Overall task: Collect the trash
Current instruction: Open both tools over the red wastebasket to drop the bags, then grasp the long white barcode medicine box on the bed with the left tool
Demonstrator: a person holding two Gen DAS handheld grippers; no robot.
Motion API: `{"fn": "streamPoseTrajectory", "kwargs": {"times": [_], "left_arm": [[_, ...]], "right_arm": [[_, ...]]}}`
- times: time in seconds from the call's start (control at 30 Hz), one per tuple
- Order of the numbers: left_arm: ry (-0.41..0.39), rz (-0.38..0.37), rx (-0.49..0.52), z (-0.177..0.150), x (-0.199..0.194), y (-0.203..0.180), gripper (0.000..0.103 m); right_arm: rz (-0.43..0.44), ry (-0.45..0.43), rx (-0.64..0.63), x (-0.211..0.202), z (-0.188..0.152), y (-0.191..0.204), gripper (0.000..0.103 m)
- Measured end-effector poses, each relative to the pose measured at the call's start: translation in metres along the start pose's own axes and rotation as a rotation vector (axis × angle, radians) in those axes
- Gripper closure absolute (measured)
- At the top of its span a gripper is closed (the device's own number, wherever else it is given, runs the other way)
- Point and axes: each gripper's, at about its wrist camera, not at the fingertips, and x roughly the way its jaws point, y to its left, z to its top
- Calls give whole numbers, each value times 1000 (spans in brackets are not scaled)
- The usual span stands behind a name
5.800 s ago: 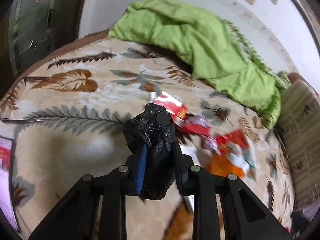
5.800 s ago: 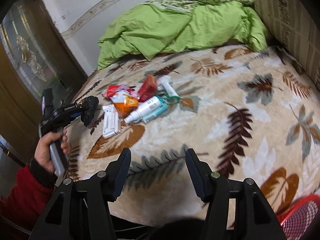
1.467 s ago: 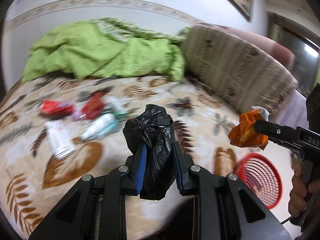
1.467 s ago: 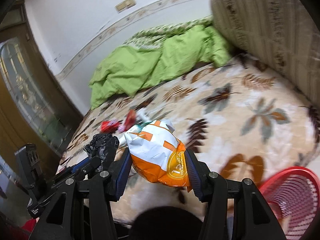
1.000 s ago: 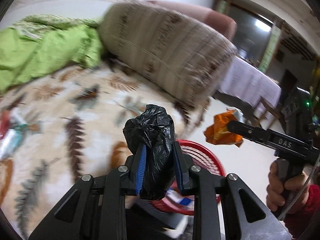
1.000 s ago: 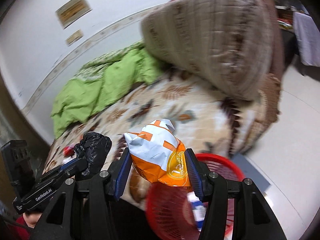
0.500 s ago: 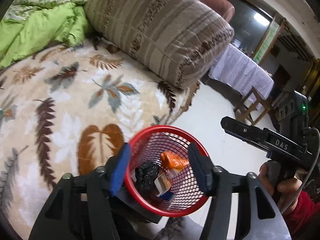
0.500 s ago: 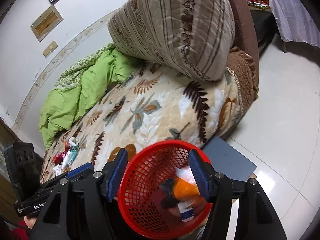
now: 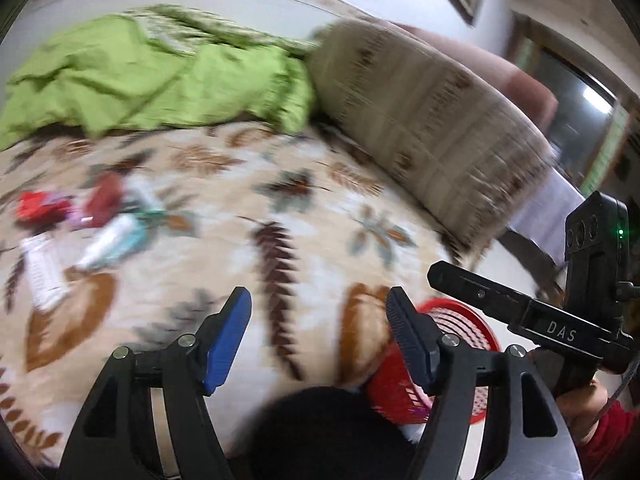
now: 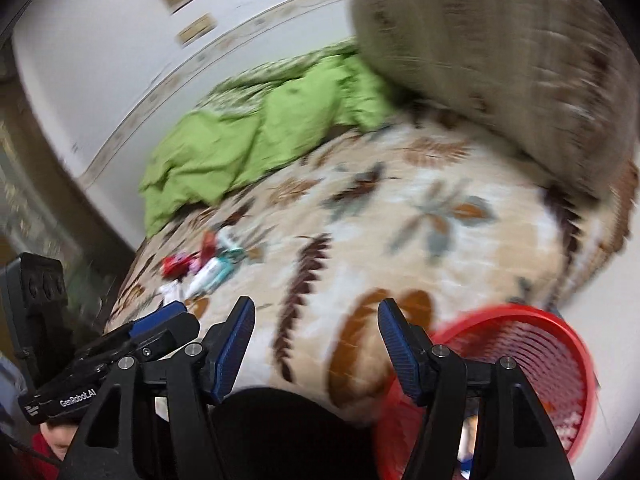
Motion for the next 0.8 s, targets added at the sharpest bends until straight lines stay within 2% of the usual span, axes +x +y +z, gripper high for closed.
{"fn": "streamPoseTrajectory", "kwargs": {"times": [0.2, 0.47, 0.53, 0.8], "left_arm": [[-53, 139, -146, -2, -26, 73, 34], [-81, 281, -300, -11, -43, 150, 34], [-69, 307, -324, -12, -39, 166, 33], [-34, 386, -423, -8, -9, 214, 32]], "right_arm": [[45, 49, -85, 61, 5, 52, 36], [16, 136, -173, 139, -5, 93, 36], [17, 164, -162, 149, -7, 95, 36], [13, 184, -145, 155, -8, 91, 35]]}}
